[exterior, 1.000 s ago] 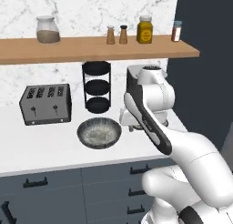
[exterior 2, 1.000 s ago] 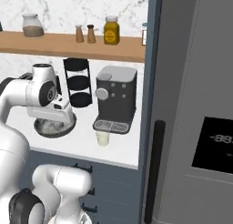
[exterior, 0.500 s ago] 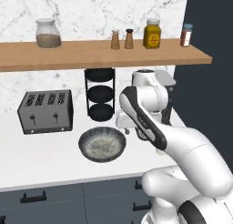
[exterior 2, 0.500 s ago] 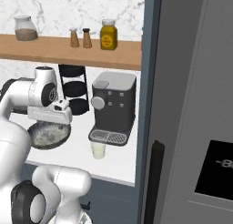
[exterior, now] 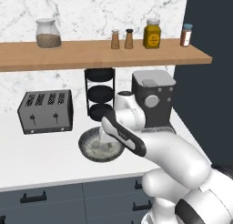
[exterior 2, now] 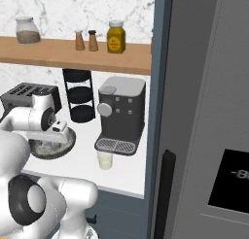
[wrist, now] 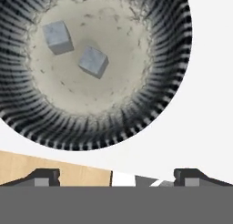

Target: Grab a lemon wedge from the fridge and one ice cube from the ice bowl, and put them in the glass of lemonade.

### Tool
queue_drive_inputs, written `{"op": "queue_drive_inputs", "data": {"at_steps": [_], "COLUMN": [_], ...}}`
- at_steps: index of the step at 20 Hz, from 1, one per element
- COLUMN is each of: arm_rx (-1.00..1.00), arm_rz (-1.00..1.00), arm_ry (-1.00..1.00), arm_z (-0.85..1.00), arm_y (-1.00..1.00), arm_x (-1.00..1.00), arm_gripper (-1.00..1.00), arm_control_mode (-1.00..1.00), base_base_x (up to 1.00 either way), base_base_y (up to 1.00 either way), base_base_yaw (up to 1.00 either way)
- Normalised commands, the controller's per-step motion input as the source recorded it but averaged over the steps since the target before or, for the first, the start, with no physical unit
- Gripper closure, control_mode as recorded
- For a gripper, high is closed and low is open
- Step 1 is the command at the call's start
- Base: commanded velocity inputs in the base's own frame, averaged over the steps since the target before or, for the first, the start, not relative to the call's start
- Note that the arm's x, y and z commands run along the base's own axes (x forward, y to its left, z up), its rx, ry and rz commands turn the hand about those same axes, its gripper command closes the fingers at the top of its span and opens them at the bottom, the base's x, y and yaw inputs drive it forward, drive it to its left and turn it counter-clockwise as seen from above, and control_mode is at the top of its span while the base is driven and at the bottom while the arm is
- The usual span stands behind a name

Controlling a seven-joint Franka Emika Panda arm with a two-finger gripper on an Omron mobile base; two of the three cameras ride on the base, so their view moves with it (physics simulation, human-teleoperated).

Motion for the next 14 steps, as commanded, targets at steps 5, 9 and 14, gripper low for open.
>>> {"op": "queue_drive_inputs", "data": {"at_steps": [5, 9, 14], "arm_rx": [0.01, 0.00, -0.05], "arm_rz": [0.00, 0.00, 0.00], "arm_ry": [-0.01, 0.00, 0.03], "arm_z": [-0.08, -0.09, -0.34], "arm_y": [0.12, 0.00, 0.00], "arm_x": [0.41, 0.00, 0.00], "arm_gripper": [-1.00, -1.00, -1.00], "arm_control_mode": [-1.00, -1.00, -1.00], "base_base_x": [0.00, 0.00, 0.00], "base_base_y": [0.00, 0.00, 0.00], "base_base_yaw": [0.00, 0.00, 0.00]}}
